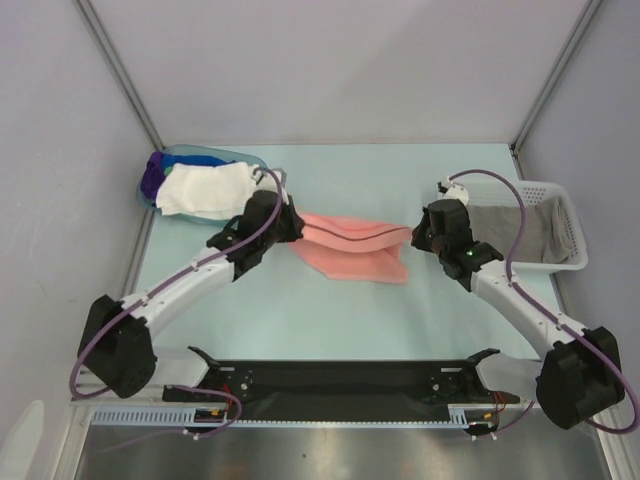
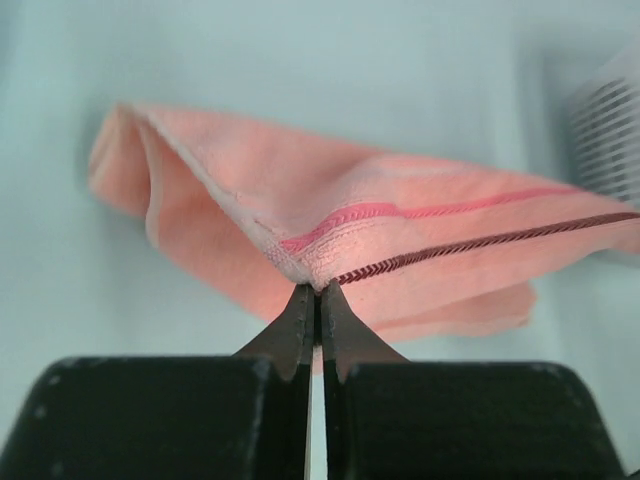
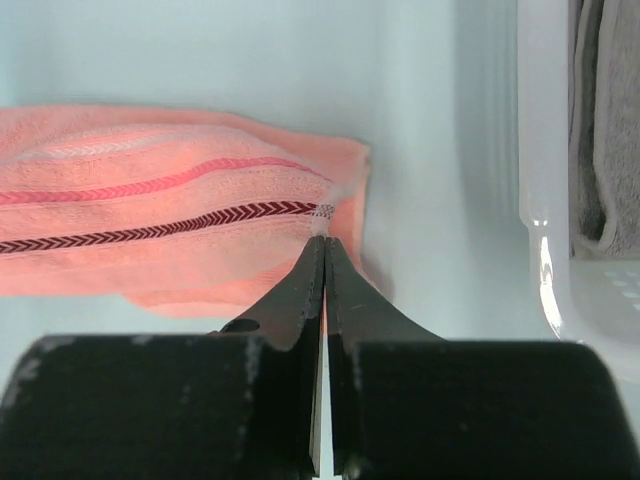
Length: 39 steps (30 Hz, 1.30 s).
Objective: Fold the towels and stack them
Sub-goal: Flatten out the crumpled towel
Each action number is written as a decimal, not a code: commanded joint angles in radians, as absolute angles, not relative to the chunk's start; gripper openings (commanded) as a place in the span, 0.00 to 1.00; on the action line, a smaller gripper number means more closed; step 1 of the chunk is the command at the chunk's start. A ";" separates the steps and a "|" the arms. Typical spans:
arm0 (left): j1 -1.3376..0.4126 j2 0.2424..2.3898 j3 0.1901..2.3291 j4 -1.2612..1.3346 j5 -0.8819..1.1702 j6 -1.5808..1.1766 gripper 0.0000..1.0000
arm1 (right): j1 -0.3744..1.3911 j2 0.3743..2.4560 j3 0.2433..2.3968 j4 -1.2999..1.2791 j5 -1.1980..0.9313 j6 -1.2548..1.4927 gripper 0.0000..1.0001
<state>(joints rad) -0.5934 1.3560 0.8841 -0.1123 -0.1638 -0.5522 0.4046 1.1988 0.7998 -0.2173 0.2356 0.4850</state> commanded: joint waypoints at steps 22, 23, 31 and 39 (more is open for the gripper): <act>-0.752 1.183 1.352 -0.503 -0.259 -0.321 0.00 | 0.538 1.002 1.166 -0.426 0.180 0.350 0.00; -0.752 1.184 1.312 -0.496 -0.252 -0.328 0.00 | 0.540 1.014 1.143 -0.428 0.175 0.365 0.00; -0.706 1.245 1.063 -0.355 -0.213 -0.399 0.00 | 0.733 1.100 0.826 -0.223 0.178 0.544 0.05; -0.499 1.426 1.164 -0.268 -0.180 -0.411 0.00 | 0.805 1.400 0.860 -0.019 0.238 0.595 0.15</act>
<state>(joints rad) -0.5426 1.3922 1.0695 -0.3622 -0.1902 -0.3916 0.8005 1.3457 0.8066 -0.1680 0.1982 0.5510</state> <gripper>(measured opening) 0.018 0.144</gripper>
